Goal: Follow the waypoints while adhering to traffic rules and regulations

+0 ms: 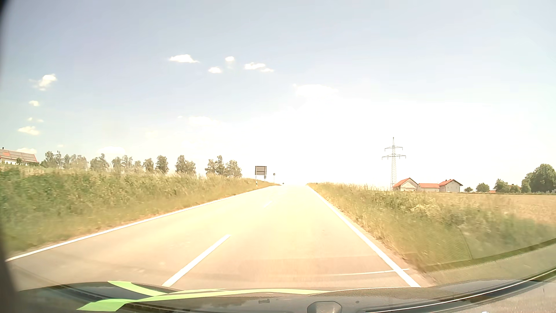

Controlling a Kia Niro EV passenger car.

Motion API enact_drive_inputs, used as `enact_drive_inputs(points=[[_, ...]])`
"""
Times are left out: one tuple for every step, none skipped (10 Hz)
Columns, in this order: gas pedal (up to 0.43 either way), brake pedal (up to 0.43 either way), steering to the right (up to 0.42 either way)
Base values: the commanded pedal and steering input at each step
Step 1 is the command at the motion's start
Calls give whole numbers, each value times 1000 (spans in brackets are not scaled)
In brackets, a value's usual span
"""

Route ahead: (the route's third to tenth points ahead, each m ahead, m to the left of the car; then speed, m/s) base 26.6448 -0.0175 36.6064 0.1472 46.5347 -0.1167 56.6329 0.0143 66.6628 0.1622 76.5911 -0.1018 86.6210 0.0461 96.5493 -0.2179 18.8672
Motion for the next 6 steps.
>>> enact_drive_inputs(points=[[378,0,1],[378,0,1],[378,0,1],[378,0,1],[358,0,1],[331,0,1]])
